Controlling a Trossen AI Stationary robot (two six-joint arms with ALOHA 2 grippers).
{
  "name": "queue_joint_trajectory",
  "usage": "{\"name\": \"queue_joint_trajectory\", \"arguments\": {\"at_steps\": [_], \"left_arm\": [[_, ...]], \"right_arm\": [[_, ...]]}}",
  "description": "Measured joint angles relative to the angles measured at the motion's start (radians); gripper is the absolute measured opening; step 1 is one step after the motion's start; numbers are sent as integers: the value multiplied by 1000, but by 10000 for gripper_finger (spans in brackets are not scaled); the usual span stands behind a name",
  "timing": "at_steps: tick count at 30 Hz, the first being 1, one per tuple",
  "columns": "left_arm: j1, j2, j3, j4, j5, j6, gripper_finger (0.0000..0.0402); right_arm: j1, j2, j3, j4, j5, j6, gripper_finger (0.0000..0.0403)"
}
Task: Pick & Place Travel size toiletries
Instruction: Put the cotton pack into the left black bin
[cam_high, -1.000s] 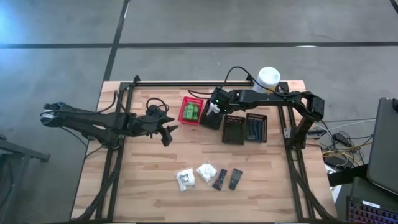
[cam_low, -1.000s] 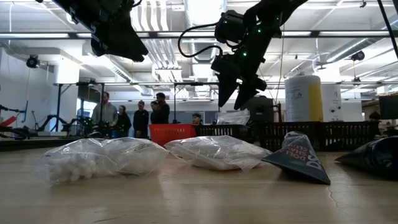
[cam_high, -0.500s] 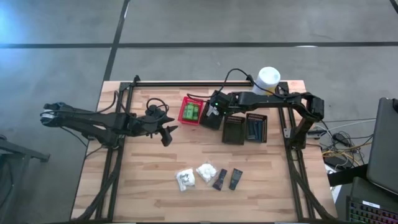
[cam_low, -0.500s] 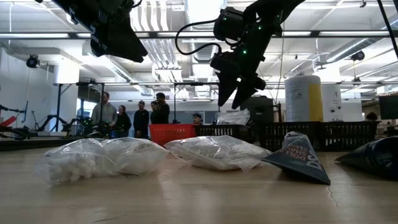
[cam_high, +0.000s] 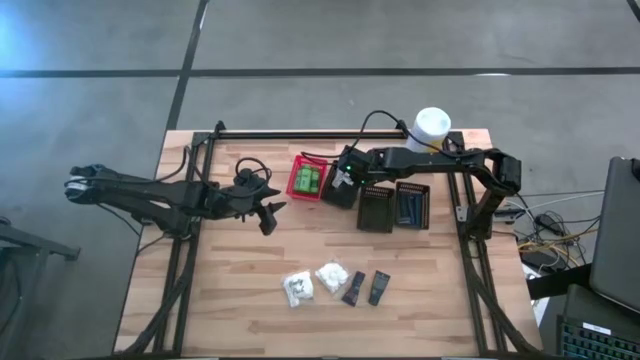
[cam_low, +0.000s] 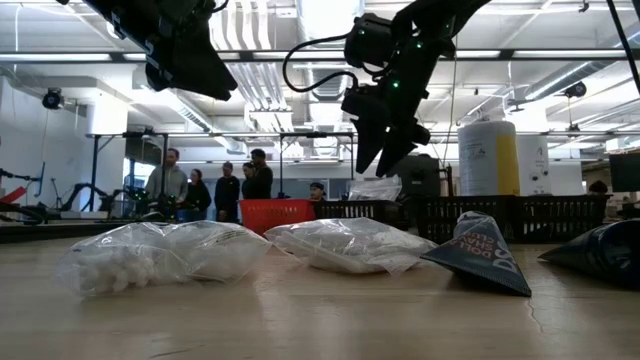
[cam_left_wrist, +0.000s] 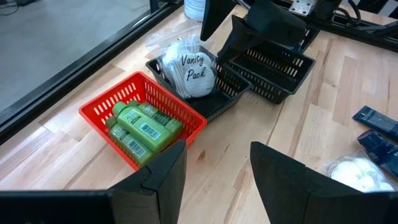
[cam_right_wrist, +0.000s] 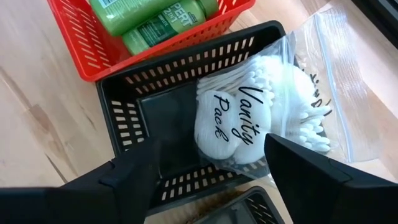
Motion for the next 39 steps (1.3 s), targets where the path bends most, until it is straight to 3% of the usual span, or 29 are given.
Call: {"name": "queue_joint_trajectory", "arguments": {"at_steps": [26,39], "left_arm": [[0,0,0,0,0,-3,183],[0,0,0,0,0,-3,183]], "right_arm": [[0,0,0,1,-2,0,231],[0,0,0,1,-3,0,262]]}}
